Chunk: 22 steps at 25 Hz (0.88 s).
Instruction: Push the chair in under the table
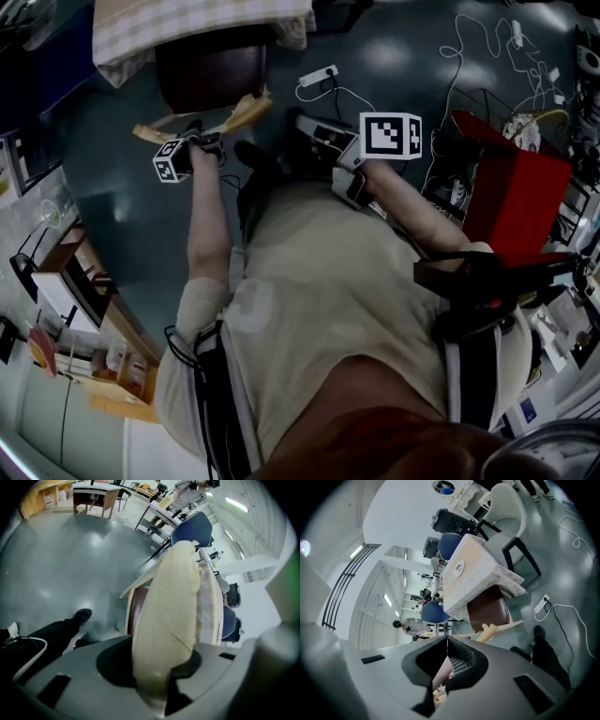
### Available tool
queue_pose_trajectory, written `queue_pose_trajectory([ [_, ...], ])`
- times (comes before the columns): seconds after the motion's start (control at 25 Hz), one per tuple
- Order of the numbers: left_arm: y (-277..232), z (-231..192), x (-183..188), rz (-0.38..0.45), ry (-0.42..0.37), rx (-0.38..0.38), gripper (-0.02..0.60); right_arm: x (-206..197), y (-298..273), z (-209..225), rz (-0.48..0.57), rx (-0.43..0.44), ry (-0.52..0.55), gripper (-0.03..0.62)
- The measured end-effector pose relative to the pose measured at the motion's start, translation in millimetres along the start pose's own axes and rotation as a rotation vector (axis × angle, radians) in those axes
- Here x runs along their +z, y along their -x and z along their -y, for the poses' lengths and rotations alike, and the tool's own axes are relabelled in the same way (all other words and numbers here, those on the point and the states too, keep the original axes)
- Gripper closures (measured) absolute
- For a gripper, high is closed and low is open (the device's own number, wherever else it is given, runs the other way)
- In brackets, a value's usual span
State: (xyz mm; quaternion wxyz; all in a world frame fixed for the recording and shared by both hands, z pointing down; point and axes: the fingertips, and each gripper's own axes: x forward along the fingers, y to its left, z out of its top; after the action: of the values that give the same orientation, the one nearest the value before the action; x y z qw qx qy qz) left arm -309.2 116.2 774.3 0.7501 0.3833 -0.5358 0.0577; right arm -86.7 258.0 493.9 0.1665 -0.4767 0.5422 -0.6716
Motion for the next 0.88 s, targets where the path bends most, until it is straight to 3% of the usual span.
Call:
queue_pose_trajectory([
  [0.28,0.1,4.5,1.6,0.023,0.007,-0.012,0.44,0.1,1.9,-3.2,-0.012,0.003,0.0,0.582],
  [0.44,0.3,1.1,-2.1,-0.006,-0.04,-0.023,0.44,-7.7,4.3,-2.1,-0.027,0.016,0.005,0.582],
  [0.56,2.0,-1.0,-1.9,-0.058,-0.134,-0.014,0.44,-14.2,3.4,-5.0,-0.035,0.027,0.007,0.582],
  [0.64,4.8,-6.2,-2.3,-0.119,-0.25,0.026,0.439,-22.3,1.9,-8.2,-0.039,0.029,0.007,0.582],
  [0.8,1.0,3.4,-16.8,-0.185,-0.374,0.072,0.337,-22.7,-2.2,-3.3,-0.03,0.025,0.015,0.582],
  [0.88,8.4,9.7,-11.2,-0.203,-0.433,0.067,0.328,-21.1,-8.6,-6.6,-0.038,0.03,0.032,0.582],
])
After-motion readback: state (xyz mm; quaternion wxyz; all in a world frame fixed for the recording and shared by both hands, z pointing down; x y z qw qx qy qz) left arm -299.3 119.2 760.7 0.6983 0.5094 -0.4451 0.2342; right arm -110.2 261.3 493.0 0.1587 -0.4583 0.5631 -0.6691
